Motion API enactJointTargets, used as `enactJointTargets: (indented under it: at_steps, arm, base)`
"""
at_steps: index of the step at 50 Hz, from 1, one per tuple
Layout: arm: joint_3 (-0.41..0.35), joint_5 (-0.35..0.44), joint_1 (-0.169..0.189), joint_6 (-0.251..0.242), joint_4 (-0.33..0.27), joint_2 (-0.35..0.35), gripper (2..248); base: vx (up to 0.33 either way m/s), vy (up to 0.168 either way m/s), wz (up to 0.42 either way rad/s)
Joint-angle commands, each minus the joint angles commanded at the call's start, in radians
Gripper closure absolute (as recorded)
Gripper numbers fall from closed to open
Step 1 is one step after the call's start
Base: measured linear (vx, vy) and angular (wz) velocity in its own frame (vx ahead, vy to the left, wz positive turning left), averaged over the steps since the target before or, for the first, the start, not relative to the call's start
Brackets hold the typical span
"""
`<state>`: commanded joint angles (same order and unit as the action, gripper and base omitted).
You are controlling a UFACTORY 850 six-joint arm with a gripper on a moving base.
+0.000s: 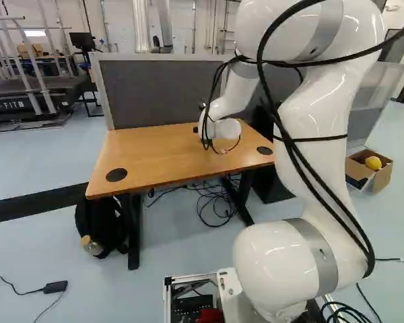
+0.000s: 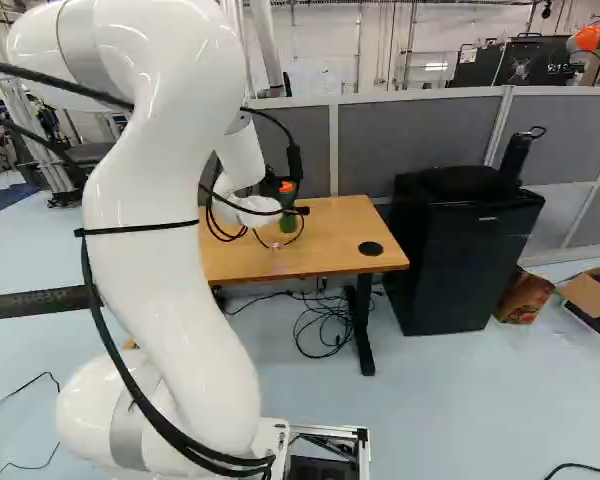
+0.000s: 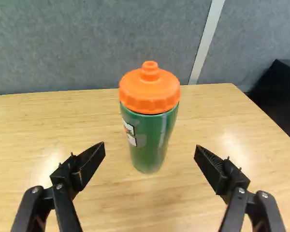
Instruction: Pick up the green bottle from the table
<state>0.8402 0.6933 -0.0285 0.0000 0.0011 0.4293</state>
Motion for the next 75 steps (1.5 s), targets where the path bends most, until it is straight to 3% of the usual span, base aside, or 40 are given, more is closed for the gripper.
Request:
enactJointTargets:
  at_steps: [27,28,33,34,38,39,43,44,57,75]
  arm:
    - [0.147,-0.012,0.019,0.0,0.004,0.112,3]
    - [0.151,-0.012,0.019,0.0,0.004,0.115,33]
    - [0.159,-0.012,0.02,0.0,0.004,0.121,33]
    - [0.16,-0.012,0.02,0.0,0.004,0.121,71]
    - [0.159,-0.012,0.019,0.0,0.004,0.121,71]
    - [0.158,-0.012,0.019,0.0,0.004,0.12,109]
    - [0.152,-0.012,0.018,0.0,0.004,0.116,109]
    - [0.15,-0.012,0.018,0.0,0.004,0.114,137]
    - [0.112,-0.012,0.013,0.0,0.004,0.075,139]
    - [0.011,-0.012,-0.001,0.0,0.004,-0.039,139]
  base:
    - [0.0,0.0,0.0]
    - [0.0,0.0,0.0]
    - [0.0,0.0,0.0]
    - [0.0,0.0,0.0]
    - [0.0,0.0,0.0]
    - [0.0,0.0,0.0]
    - [0.0,0.0,0.0]
    - [0.0,0.0,0.0]
    - [0.0,0.0,0.0]
    - [0.0,0.0,0.0]
